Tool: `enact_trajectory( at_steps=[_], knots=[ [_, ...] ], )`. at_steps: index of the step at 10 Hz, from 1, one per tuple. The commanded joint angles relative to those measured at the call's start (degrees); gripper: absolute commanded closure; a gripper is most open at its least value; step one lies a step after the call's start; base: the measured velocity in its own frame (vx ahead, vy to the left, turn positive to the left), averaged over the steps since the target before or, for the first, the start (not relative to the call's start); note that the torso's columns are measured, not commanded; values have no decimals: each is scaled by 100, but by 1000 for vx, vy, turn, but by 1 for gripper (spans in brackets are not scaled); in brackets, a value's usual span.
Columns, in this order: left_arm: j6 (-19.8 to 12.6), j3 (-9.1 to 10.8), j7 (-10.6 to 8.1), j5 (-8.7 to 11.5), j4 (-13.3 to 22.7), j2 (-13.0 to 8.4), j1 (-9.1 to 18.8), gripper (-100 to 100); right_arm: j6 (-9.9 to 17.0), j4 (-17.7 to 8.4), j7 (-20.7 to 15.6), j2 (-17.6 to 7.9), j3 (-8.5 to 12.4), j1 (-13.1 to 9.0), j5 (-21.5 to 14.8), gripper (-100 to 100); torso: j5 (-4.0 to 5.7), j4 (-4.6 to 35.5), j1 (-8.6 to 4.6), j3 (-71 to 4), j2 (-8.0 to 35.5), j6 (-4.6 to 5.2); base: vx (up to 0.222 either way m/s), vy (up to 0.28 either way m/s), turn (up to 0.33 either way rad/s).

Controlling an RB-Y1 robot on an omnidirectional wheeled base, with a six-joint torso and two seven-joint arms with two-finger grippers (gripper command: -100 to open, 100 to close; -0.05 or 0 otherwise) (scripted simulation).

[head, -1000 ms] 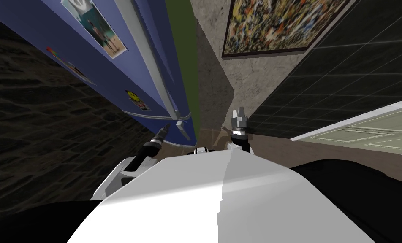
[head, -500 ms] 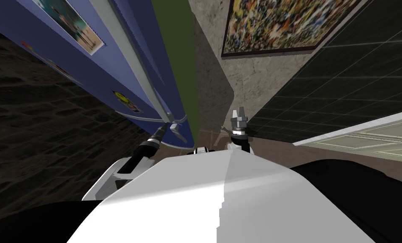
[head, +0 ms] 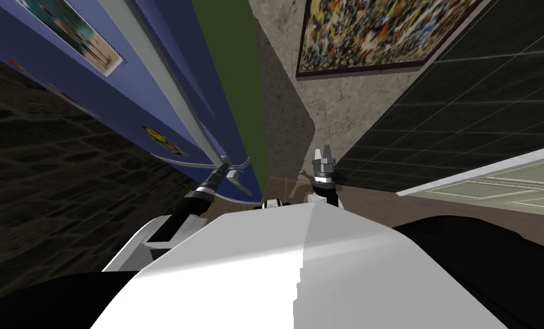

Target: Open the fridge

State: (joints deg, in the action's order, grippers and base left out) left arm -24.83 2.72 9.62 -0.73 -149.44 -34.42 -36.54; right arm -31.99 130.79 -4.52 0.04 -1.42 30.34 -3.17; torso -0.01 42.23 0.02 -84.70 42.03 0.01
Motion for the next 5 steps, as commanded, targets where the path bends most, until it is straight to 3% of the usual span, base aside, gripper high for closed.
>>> enact_trajectory(
  at_steps=[1, 2, 5],
  knots=[
    [-7, 3, -3, 1, -7, -1, -3, 100, 0, 0, 0, 0, 0, -1, 0, 0, 0, 2, 2, 7, 20, -1, 11, -4, -4],
    [71, -34, -7, 59, -23, -113, 14, 100, 0, 0, 0, 0, 0, -2, 0, 0, -5, 4, 12, 20, 35, -4, -109, 126, -86],
    [204, -98, -19, 173, -27, -334, 36, 100, 1, -1, 0, -1, 1, -5, 0, 0, -17, 36, 81, 31, 62, -35, -209, 217, -129]
  ],
)
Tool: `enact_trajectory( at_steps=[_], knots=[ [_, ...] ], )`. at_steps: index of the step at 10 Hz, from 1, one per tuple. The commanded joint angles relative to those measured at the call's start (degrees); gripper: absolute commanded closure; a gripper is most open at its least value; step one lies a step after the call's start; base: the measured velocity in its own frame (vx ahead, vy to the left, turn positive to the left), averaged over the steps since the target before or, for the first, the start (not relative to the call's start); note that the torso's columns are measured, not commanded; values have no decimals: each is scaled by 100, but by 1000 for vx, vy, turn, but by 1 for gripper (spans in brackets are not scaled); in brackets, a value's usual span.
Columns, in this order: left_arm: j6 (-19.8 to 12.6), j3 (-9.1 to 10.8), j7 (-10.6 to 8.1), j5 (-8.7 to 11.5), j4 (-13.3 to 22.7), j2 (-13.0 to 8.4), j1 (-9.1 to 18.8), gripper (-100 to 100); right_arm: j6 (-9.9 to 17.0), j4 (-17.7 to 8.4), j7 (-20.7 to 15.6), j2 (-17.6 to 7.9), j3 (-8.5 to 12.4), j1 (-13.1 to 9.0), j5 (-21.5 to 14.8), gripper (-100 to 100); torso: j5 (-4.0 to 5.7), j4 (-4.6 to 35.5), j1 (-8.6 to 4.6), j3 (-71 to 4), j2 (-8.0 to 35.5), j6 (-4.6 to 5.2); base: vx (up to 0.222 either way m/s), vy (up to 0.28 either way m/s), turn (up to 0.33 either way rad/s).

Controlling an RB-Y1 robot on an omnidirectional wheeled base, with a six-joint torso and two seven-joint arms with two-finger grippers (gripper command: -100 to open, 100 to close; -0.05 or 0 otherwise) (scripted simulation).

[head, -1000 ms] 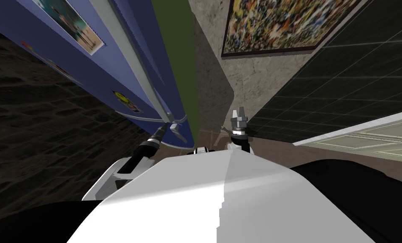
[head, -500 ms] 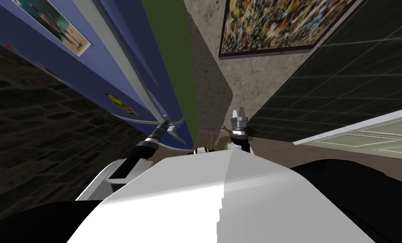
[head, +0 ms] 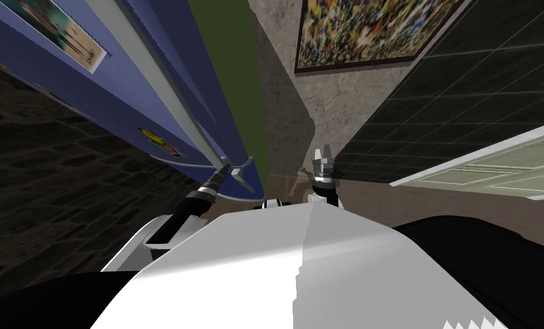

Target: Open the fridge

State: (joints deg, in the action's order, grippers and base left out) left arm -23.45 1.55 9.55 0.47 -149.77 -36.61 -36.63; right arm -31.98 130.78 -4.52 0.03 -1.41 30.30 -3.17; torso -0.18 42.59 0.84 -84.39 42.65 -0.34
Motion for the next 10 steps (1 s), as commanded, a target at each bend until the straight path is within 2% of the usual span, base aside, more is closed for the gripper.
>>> enact_trajectory(
  at_steps=[1, 2, 5, 6, 8, 9, 10],
  knots=[
    [133, -13, -17, 111, 4, -225, 56, 100, 0, 0, 0, 0, 0, 0, 0, 0, 12, -2, -14, -20, -22, 2, -276, 236, -136],
    [133, -13, -17, 111, 4, -225, 56, 100, 0, 0, 0, -1, 0, -1, 0, 0, 16, -2, -16, -25, -25, 7, -228, 188, -67],
    [333, -110, -35, 283, -2, -556, 89, 100, 0, 0, 0, -1, 1, 0, 0, 0, 19, -1, -8, -41, -47, 8, -249, 267, -131],
    [333, -110, -35, 283, -2, -556, 89, 100, 0, 0, 0, -1, 1, 0, 0, 0, 15, 5, 8, -40, -49, 8, -241, 229, -76],
    [466, -174, -46, 398, -6, -776, 111, 100, 0, 0, 0, 0, 0, 1, 0, 0, 27, 0, -31, -56, -64, 5, -242, 205, -107],
    [466, -174, -46, 398, -6, -776, 111, 100, 0, 0, 0, -1, 1, 1, 0, 0, 27, -3, -37, -43, -48, 12, -224, 185, -57],
    [533, -206, -52, 455, -8, -887, 122, 100, 0, 0, 0, 0, 0, 2, 0, 0, 28, -5, -59, -39, -48, 12, -248, 222, -72]
  ],
)
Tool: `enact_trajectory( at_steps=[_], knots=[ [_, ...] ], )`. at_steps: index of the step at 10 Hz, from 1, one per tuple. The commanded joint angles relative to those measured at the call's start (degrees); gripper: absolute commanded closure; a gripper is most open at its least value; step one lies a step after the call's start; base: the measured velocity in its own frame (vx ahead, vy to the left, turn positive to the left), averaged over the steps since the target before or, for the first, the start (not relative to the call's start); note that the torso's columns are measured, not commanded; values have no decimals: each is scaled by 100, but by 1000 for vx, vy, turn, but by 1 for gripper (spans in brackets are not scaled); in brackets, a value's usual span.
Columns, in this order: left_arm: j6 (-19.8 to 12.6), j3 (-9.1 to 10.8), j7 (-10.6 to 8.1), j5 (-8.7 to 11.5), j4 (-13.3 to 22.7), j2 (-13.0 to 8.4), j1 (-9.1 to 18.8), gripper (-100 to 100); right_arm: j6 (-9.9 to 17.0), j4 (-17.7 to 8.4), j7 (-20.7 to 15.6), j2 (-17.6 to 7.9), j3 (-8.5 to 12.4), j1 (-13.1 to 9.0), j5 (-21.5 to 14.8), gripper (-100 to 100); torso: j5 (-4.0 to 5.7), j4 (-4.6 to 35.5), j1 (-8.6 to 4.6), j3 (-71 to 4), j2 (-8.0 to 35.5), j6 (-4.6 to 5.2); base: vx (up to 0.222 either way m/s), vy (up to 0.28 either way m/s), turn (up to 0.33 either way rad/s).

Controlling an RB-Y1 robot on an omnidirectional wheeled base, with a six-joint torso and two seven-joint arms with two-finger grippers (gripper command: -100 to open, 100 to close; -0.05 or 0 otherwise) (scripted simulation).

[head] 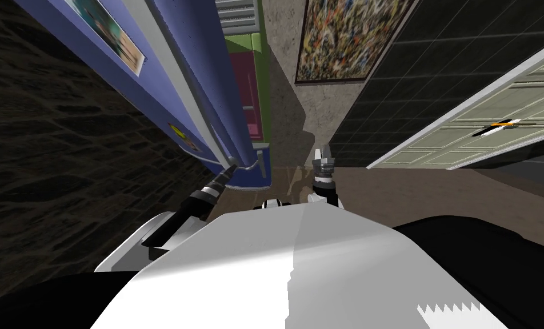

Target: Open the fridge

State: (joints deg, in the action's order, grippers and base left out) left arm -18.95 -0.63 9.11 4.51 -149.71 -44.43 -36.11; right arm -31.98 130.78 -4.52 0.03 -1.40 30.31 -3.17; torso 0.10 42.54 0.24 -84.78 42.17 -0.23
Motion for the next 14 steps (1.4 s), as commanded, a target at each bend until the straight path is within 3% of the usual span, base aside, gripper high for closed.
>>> enact_trajectory(
  at_steps=[1, 2, 3, 4, 7, 8, 9, 10, 13, 14],
  knots=[
    [26, -17, -4, 35, 2, -67, 39, 100, 0, 0, 0, -1, 0, -1, 0, 0, 1, -1, 1, 11, 18, 8, -127, 115, -40],
    [315, -141, -134, 86, 129, -367, 155, 100, 0, 0, 0, 1, -1, 1, 0, 0, 5, -14, -44, -1, -15, 12, -60, 122, 165],
    [398, -141, -134, 86, 129, -429, 155, 100, -1, 1, 0, 0, 0, 2, 0, 0, 6, -26, -37, -12, -29, 16, -50, 141, 114],
    [572, -248, -263, 130, 255, -656, 276, 100, -1, 1, 0, 1, 0, 2, 0, 0, -1, -20, -17, -13, -29, 21, -69, 166, 171],
    [1046, -355, -393, 174, 380, -1126, 398, 100, -1, 1, 0, 0, 0, 2, 0, 0, -13, -11, 28, -14, -28, 13, -55, 133, 119],
    [1136, -355, -393, 174, 380, -1126, 398, 100, 0, 0, 0, 0, 0, 2, 0, 0, -11, -8, 28, -19, -32, 17, -38, 77, 8],
    [1298, -463, -523, 217, 506, -1396, 519, 100, 0, 0, 0, 1, -1, 2, 0, 0, -5, -7, 3, -24, -41, 23, -29, 120, 177],
    [1470, -463, -523, 217, 506, -1475, 519, 100, -1, 1, 0, 1, 0, 3, 0, 0, -5, -11, 23, -27, -44, 11, -34, 113, 110],
    [2017, -677, -782, 304, 756, -2065, 762, 100, 0, 0, 0, 0, 0, 1, 0, 0, -10, -4, 26, -20, -28, 17, -60, 170, 144],
    [2187, -677, -782, 304, 756, -2172, 762, 100, 0, 0, 0, 0, 0, 2, 0, 0, -7, -7, 24, -25, -38, 15, -12, 153, 106]
  ],
)
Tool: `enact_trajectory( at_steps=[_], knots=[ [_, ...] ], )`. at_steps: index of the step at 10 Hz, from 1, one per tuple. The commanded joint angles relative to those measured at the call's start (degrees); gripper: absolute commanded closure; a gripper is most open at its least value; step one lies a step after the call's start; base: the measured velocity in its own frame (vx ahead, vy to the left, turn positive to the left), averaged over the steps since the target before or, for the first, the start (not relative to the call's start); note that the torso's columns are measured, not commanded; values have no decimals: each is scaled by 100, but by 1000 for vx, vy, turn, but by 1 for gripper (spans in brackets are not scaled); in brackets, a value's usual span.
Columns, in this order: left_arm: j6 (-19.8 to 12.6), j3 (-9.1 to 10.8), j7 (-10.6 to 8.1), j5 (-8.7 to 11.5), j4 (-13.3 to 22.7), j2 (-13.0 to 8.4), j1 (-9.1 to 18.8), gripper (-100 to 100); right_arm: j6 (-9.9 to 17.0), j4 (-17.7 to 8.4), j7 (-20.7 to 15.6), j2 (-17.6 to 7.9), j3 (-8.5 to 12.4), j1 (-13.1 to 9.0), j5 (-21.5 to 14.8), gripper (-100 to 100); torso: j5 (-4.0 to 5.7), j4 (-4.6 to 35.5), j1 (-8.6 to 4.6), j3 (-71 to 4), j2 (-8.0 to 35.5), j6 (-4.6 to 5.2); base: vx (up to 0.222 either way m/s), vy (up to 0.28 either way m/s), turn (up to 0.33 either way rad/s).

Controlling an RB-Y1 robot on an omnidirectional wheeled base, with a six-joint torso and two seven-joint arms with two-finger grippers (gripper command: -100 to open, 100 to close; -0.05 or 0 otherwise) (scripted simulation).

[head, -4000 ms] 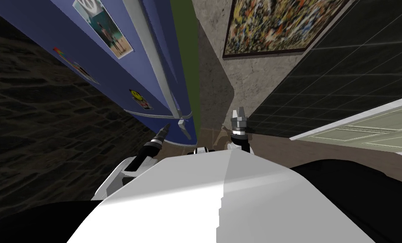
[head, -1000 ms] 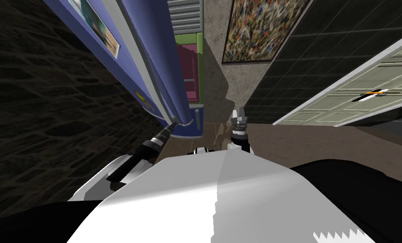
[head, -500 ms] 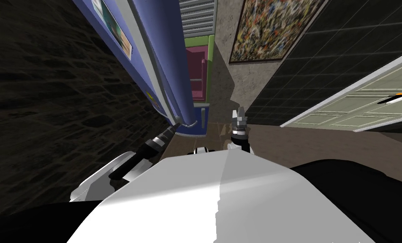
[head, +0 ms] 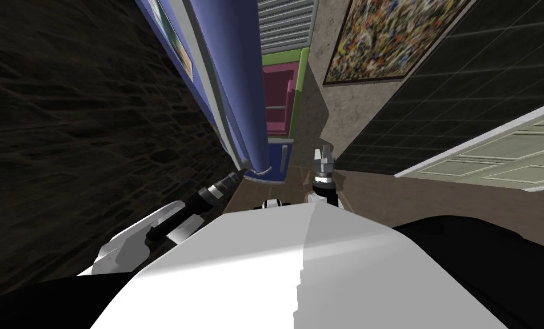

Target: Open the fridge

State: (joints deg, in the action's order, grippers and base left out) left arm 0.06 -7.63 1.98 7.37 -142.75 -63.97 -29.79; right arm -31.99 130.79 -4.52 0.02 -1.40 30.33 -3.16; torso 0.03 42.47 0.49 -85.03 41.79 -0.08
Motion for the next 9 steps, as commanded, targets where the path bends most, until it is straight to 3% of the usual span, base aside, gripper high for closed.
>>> enact_trajectory(
  at_steps=[1, 2, 5, 6, 7, 8, 9],
  knots=[
    [343, 23, -69, 18, 60, -218, 129, 100, 0, 0, 0, 0, -1, 0, 0, 0, 3, -4, -27, -10, -15, 10, 2, 63, 8],
    [534, -84, -198, 62, 186, -483, 251, 100, 0, 0, 0, 1, -2, 0, 0, 0, 14, -3, -62, -18, -22, 18, -14, 101, 182],
    [1005, -191, -328, 105, 311, -915, 372, 100, 0, 0, 0, 0, 0, 0, 0, 0, 1, 3, 10, -11, -7, 1, -19, 156, 114],
    [1081, -191, -328, 105, 311, -915, 372, 100, 0, 0, 0, 0, -1, 0, 0, 0, 0, 1, -7, -12, -7, 5, -17, 77, 9],
    [1282, -299, -457, 149, 437, -1186, 494, 100, 0, 0, 0, 1, -1, 0, 0, 0, 10, -4, -57, -10, -9, 16, -19, 112, 144],
    [1434, -299, -457, 149, 437, -1264, 494, 100, 0, 0, 0, 1, -1, 0, 0, 0, 14, -5, -51, -5, -2, 8, -14, 116, 121],
    [1587, -406, -587, 193, 562, -1485, 615, 100, 0, 0, 0, 1, -1, 0, 0, 0, 10, -5, -49, 1, 7, 9, 0, 171, 168]
  ],
)
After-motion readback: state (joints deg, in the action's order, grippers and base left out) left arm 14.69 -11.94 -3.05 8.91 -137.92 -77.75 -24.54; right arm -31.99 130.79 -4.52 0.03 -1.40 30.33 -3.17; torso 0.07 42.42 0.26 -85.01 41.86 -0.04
